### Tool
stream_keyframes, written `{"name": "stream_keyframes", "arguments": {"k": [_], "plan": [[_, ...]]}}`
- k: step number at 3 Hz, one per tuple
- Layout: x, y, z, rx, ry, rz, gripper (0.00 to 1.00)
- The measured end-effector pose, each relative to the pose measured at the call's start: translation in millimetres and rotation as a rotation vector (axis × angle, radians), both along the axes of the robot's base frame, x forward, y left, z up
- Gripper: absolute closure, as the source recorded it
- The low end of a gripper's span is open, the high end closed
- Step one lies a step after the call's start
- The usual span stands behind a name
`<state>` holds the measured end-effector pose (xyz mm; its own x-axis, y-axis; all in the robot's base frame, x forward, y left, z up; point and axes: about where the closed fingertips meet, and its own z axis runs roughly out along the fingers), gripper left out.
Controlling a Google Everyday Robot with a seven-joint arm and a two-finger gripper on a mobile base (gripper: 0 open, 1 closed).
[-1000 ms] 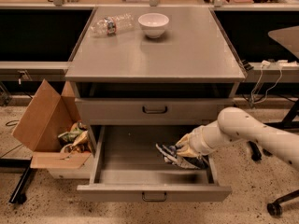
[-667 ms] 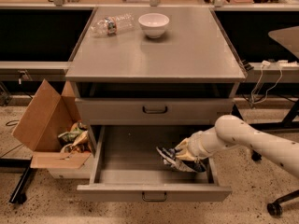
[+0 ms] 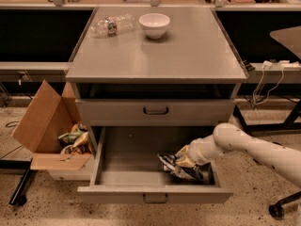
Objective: Place blue chip bag into middle drawer
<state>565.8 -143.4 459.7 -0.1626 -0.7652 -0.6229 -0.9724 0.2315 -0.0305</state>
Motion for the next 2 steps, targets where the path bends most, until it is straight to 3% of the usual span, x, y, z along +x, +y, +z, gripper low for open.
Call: {"name": "stream_keyframes", "arguments": {"k": [2], "plan": [[1.1, 0.1, -15.5, 0.017, 0.027, -0.012, 0.11]]}}
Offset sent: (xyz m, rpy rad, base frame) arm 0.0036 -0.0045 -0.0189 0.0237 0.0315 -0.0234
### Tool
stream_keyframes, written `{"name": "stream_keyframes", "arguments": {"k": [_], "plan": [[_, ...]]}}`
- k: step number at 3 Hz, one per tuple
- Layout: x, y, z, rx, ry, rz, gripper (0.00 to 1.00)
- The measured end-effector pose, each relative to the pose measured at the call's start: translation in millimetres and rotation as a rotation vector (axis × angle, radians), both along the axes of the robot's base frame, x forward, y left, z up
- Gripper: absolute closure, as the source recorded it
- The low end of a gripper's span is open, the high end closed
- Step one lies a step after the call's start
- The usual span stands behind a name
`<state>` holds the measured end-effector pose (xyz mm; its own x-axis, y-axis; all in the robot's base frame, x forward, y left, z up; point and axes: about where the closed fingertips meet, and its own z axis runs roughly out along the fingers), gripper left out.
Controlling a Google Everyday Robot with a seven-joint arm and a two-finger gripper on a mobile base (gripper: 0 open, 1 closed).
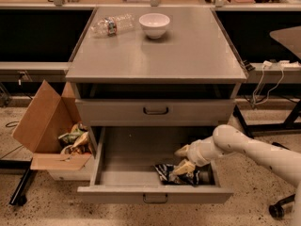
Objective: Place blue chip bag into middle drawer
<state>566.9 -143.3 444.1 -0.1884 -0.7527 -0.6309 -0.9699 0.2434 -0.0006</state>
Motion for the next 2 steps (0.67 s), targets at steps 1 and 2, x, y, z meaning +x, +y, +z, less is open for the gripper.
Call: {"name": "stream_keyframes", "arguments": {"k": [1, 2], "plan": [[2, -9, 11, 0.036, -0.021, -0.018, 0.0], [-9, -34, 38, 0.105, -0.03, -0.048, 0.0]]}}
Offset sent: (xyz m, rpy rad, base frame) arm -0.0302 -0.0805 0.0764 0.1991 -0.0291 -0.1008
